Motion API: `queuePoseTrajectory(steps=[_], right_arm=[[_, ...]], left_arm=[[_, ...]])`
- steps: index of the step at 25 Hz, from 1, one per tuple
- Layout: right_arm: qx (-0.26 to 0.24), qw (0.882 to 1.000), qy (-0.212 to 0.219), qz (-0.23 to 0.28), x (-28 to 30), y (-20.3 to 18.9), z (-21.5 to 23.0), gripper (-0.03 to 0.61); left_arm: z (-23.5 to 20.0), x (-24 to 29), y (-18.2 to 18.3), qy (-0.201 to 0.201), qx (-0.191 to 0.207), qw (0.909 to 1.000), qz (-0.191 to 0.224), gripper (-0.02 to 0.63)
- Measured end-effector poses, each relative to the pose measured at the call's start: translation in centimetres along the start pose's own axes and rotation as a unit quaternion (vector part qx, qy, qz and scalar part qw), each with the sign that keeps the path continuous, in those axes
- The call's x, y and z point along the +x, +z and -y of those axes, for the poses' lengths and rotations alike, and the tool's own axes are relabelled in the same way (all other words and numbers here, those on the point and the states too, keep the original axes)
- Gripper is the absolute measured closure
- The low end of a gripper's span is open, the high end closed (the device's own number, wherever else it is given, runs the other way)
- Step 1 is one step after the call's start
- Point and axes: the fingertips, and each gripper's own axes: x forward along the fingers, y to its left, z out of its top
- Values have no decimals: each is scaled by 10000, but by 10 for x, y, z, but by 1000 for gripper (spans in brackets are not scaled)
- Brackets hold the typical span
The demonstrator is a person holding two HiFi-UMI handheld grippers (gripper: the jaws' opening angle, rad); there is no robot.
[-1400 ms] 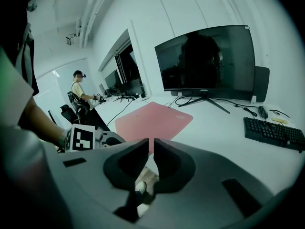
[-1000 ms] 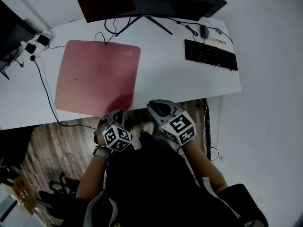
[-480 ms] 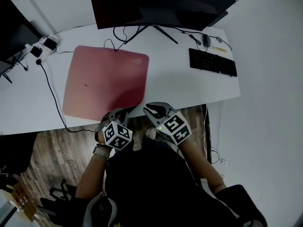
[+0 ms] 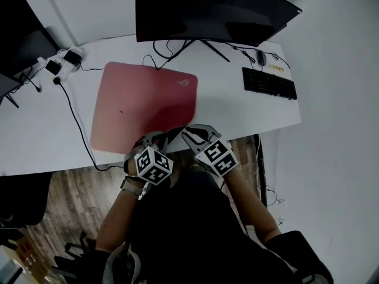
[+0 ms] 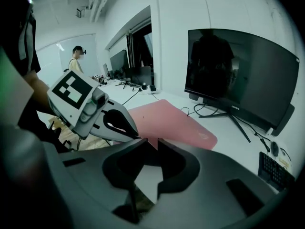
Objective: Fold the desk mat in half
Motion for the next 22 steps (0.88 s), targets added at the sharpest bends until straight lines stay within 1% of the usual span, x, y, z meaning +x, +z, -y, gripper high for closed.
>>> queuePoseTrajectory(steps=[2,4,11,16,19,22], right_arm=[[-65,10000,-36,-67,7,2,0,507],[-120,9998,-43,-118,12,4,-1,502],[-551,9979,151,-308,34,12,7,478],[-795,9947,493,-432,51,17,19,449],[-972,9913,771,-441,64,23,26,437],[-1203,9848,1143,-510,74,25,29,437]], left_arm=[[-6,-4,-2,18,39,10000,18,583],[-12,-8,-3,82,92,9999,4,583],[-35,-12,4,290,209,9993,-78,581],[-47,-9,7,412,262,9984,-271,581],[-56,-5,7,470,138,9979,-414,581],[-63,-1,9,526,35,9972,-537,581]])
